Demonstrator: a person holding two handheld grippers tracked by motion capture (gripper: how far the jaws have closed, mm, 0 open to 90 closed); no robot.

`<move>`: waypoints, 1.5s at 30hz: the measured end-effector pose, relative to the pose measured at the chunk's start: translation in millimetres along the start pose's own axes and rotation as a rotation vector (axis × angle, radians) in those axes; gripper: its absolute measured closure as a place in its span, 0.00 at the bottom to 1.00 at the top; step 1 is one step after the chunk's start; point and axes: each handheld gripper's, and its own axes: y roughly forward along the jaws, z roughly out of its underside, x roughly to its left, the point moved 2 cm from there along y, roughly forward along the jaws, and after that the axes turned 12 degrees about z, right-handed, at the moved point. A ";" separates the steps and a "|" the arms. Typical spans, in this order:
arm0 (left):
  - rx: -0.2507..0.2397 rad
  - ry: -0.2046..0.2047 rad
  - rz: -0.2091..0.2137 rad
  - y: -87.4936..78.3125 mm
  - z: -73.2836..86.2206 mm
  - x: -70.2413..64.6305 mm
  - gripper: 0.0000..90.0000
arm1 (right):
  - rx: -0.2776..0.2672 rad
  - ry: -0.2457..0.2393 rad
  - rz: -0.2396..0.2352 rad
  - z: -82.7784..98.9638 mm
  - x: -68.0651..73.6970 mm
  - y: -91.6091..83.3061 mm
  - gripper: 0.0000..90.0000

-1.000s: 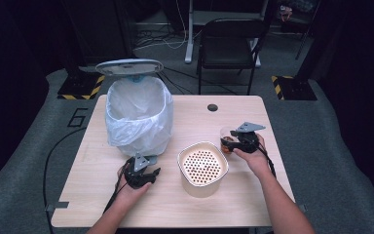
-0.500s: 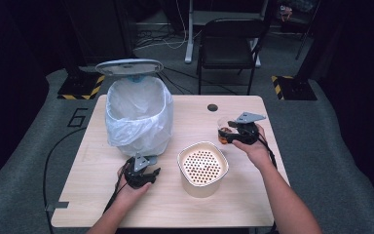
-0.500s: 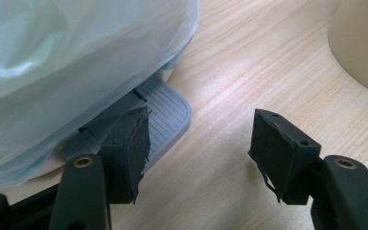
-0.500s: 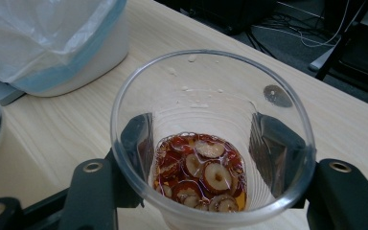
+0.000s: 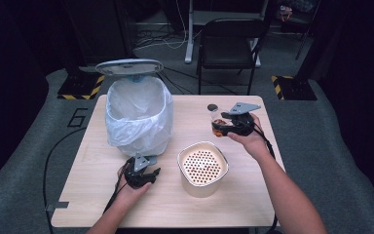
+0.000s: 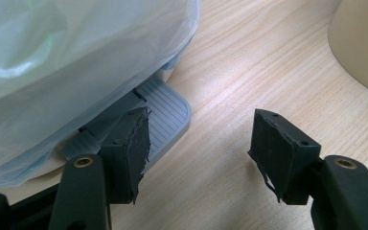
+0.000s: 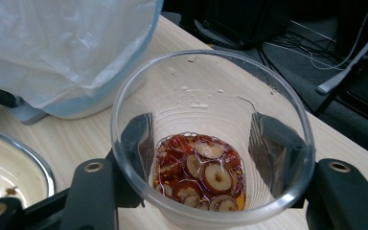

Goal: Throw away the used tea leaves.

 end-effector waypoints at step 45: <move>0.012 0.006 -0.003 -0.1 -0.1 -0.9 0.43 | -0.199 -0.353 -0.237 -34.9 34.4 -35.5 0.47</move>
